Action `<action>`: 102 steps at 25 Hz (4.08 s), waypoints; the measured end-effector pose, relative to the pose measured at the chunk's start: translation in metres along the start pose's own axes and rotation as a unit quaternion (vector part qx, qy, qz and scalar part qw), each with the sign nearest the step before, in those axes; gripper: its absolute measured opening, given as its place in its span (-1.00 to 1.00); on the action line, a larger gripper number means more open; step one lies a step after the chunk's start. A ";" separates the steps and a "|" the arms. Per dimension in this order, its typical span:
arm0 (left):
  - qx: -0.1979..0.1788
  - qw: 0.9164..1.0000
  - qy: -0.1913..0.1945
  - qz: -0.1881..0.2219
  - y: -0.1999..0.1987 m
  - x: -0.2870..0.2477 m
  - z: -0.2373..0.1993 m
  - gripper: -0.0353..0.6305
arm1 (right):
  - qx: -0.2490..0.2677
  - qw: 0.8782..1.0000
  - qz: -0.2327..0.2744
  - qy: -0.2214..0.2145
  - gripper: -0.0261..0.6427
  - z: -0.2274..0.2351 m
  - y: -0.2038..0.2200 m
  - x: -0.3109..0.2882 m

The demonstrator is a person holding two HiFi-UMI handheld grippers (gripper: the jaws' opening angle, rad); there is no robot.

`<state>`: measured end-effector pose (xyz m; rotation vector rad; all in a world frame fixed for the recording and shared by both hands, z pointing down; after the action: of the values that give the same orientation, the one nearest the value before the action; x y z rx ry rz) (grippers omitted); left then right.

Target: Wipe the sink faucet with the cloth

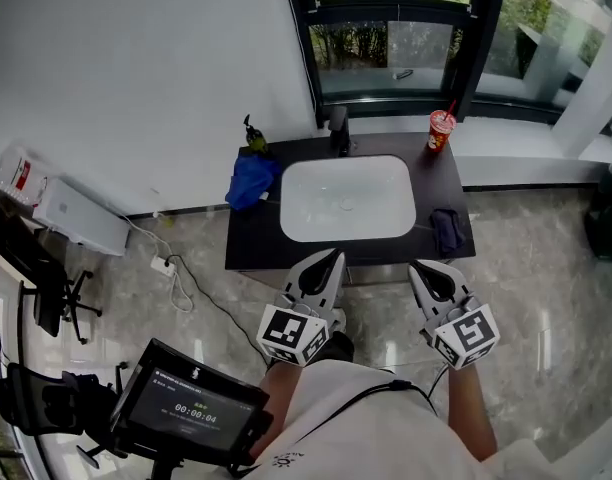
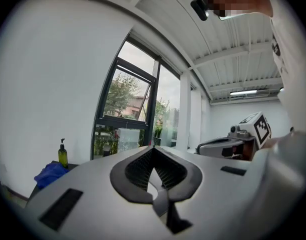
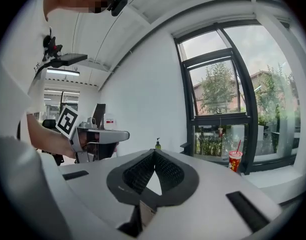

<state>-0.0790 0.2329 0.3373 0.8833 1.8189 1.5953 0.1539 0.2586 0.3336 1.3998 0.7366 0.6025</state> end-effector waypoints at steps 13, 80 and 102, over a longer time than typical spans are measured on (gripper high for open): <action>0.008 0.998 0.067 0.000 -0.020 -0.104 -0.132 -0.91 | -0.001 0.999 -0.006 0.041 -0.91 0.049 -0.023 -0.128; -0.029 0.909 0.340 -0.238 0.154 -0.297 -0.001 -0.91 | -0.095 0.922 -0.302 0.222 -0.20 0.240 0.232 -0.054; 0.005 0.955 0.232 -0.183 0.111 -0.277 -0.089 -0.91 | -0.115 0.941 -0.267 0.176 -0.56 0.249 0.183 -0.082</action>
<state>0.0383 -0.0299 0.4557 0.1504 2.1505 1.6344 0.3000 0.0519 0.5286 0.8276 1.2389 0.4892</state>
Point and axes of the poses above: the fingertips, and each gripper's own axes: x backward along the fingers, z to its right, y out of its underside, the point moved 9 cm from there along x, backward along the fingers, and after that the axes turned 4 degrees about z, right-handed, at the moved point
